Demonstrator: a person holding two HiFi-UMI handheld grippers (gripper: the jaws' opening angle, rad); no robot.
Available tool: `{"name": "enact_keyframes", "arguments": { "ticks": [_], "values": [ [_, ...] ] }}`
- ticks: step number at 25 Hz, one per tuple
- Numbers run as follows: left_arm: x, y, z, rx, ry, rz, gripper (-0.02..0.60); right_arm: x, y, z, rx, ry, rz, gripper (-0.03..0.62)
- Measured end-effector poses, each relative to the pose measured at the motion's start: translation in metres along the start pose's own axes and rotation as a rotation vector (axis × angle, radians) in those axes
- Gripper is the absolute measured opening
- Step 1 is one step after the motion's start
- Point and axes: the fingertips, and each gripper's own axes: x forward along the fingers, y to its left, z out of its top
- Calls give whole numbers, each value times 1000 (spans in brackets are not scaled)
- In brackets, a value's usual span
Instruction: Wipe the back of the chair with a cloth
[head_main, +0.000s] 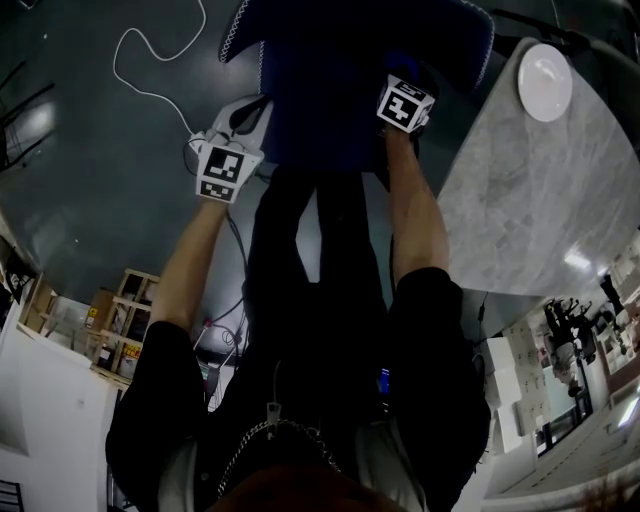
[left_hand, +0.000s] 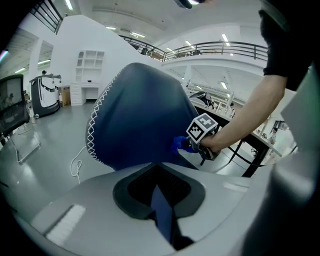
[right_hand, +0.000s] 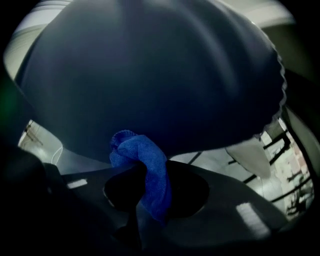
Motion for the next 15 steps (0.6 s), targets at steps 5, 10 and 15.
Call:
{"name": "enact_keyframes", "arguments": {
  "ticks": [5, 10, 15],
  "values": [
    [-10, 0, -8, -10, 4, 9, 3, -12, -1, -10, 158, -17, -9, 98],
    [-12, -1, -19, -35, 10, 17, 3, -41, 62, -8, -76, -152, 107, 98],
    [-27, 7, -30, -53, 13, 43, 3, -59, 176, -18, -429, -201, 343, 100]
  ]
}}
